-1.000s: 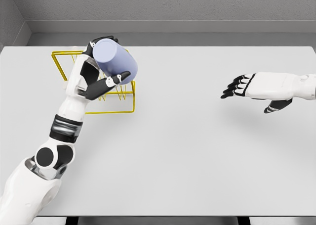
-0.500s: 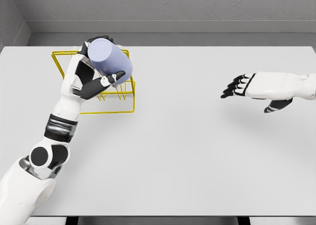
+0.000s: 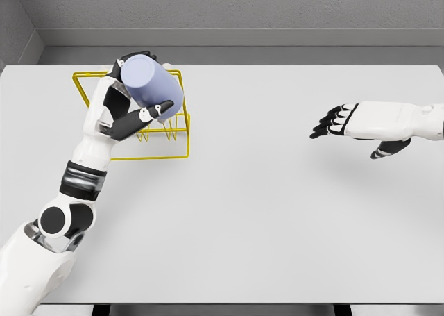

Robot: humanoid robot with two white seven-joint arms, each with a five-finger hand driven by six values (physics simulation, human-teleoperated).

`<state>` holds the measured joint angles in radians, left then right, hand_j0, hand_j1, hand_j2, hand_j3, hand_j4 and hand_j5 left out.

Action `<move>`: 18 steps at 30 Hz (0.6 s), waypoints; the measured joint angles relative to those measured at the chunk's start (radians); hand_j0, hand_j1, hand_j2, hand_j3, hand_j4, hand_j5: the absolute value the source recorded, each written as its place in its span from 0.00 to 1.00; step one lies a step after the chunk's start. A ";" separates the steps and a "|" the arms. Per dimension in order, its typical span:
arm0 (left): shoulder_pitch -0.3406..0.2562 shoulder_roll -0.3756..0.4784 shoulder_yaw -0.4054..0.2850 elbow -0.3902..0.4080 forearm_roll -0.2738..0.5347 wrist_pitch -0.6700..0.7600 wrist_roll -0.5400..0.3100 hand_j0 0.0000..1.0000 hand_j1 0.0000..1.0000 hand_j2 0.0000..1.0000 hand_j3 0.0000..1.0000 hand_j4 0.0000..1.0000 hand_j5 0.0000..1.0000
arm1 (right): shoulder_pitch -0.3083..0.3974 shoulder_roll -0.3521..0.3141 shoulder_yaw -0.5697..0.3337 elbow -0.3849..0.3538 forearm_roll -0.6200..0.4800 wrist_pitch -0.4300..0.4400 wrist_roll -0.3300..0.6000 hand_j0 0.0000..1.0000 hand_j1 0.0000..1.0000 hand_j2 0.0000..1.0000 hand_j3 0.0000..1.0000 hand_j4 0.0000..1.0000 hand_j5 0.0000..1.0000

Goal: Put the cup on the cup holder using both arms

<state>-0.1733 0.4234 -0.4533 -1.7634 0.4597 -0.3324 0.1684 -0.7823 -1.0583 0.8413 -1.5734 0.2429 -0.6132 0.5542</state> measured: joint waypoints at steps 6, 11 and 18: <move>0.012 0.000 -0.001 0.000 0.000 -0.001 -0.002 0.64 0.64 0.64 0.64 0.64 0.64 | 0.000 0.000 0.000 -0.001 0.000 0.000 0.000 1.00 1.00 1.00 1.00 1.00 1.00; 0.014 0.001 -0.001 0.000 0.000 -0.005 -0.004 0.64 0.64 0.64 0.64 0.64 0.64 | 0.000 0.000 0.000 -0.002 0.000 0.000 0.000 1.00 1.00 1.00 1.00 1.00 1.00; 0.026 0.002 -0.001 -0.001 0.000 -0.007 -0.004 0.64 0.64 0.64 0.64 0.64 0.64 | 0.000 0.001 0.000 -0.002 0.000 0.000 0.000 1.00 1.00 1.00 1.00 1.00 1.00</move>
<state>-0.1473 0.4257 -0.4540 -1.7640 0.4595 -0.3397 0.1641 -0.7823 -1.0575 0.8413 -1.5753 0.2429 -0.6132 0.5542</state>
